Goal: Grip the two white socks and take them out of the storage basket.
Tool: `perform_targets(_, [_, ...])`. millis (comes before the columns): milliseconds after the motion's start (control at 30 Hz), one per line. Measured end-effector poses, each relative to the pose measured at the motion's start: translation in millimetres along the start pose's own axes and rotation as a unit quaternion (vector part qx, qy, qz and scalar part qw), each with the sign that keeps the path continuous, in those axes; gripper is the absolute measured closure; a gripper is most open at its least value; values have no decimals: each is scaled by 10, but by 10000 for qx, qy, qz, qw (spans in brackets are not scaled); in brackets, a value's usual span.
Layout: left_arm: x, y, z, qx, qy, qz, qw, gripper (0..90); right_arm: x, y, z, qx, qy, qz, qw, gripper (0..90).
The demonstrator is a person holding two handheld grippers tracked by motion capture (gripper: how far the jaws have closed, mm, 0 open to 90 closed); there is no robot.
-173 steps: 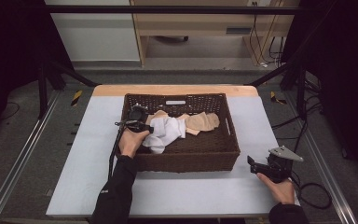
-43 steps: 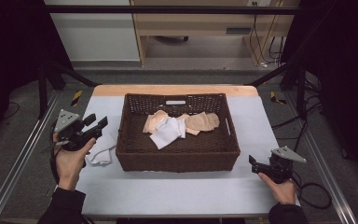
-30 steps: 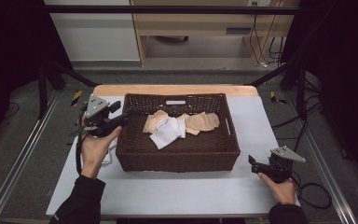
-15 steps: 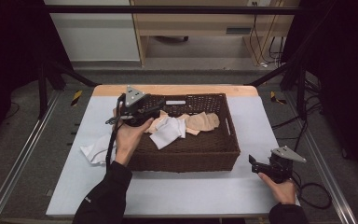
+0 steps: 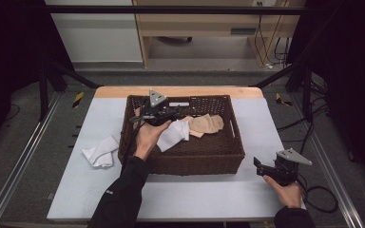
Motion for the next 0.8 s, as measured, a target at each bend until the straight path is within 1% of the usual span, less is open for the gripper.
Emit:
perform_targets(33, [0, 0, 0, 0, 0, 0, 10000, 393, 0, 0, 0, 1, -2, -1, 10000, 78])
perform_targets(67, [-88, 9, -48, 20, -154, -21, 9999, 386, 0, -1, -1, 3, -3, 0, 10000, 78])
perform_targets(100, [-126, 7, -74, -8, -275, -28, 9996, 375, 0, -1, -1, 2, -3, -2, 10000, 78])
perform_targets(133, [-126, 7, -74, -8, -275, -28, 9996, 369, 0, -1, -1, 2, -3, -2, 10000, 78])
perform_targets(167, [-173, 5, -107, -14, -386, -27, 9992, 367, 1, -2, -1, -4, 0, -1, 10000, 78])
perform_targets(200, [-200, 5, -128, -10, -439, -27, 9990, 367, 1, -2, -1, -4, 0, -1, 10000, 78])
perform_targets(233, [-264, 1, -188, -15, -556, -35, 9984, 360, 2, 0, -1, 8, -1, -2, 10000, 78])
perform_targets(267, [-292, -1, -220, 27, -592, -61, 9982, 357, 1, -1, -1, 1, 1, 0, 10000, 78])
perform_targets(300, [-292, -1, -220, 27, -592, -61, 9982, 357, 0, -1, -1, 0, -3, 3, 10000, 78])
perform_targets(333, [-344, -14, -288, 126, -666, -102, 9976, 358, -1, -1, -1, 4, -4, 3, 10000, 78])
perform_targets(367, [-368, -22, -322, 146, -721, -87, 9973, 359, -4, 2, -1, 25, 2, -5, 10000, 79])
perform_targets(400, [-368, -22, -322, 146, -721, -87, 9973, 360, -4, 2, -1, 25, 2, -5, 10000, 79])
perform_targets(433, [-399, -39, -369, 185, -840, -111, 9962, 363, 0, -2, -2, 20, 0, 4, 10000, 79])
perform_targets(467, [-399, -39, -369, 185, -840, -111, 9962, 363, 0, -2, -2, 20, 0, 4, 10000, 79])
perform_targets(500, [-401, -50, -375, 149, -872, -135, 9960, 363, 0, 1, -2, 30, 2, -4, 10000, 79])
perform_targets(533, [-401, -49, -376, 53, -888, -83, 9960, 369, 1, 0, -1, 8, -1, -1, 10000, 79])
perform_targets(567, [-407, -44, -384, -19, -945, -75, 9955, 370, -2, 2, -1, 20, 4, -6, 10000, 79])
perform_targets(633, [-436, -27, -414, -143, -1112, -95, 9936, 377, -3, -1, -3, 25, 0, -1, 10000, 79])
perform_targets(733, [-475, -3, -450, -202, -1287, -211, 9913, 379, 1, 0, -5, 40, -2, -6, 10000, 79])
perform_targets(767, [-483, 1, -460, -212, -1326, -214, 9907, 378, 2, 0, -5, 32, 2, -10, 10000, 79])
perform_targets(800, [-483, 1, -460, -212, -1326, -214, 9907, 375, 4, -2, -4, 2, -4, -2, 10000, 79])
Point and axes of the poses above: each handheld gripper's, and its own axes: x roughly backward along the jaws, z roughly out of its top, y roughly to its right, the point moved 1 cm from there along -x, roughly forward along the jaws, and after that the axes turned 12 degrees about -x, right-handed, at the moved point
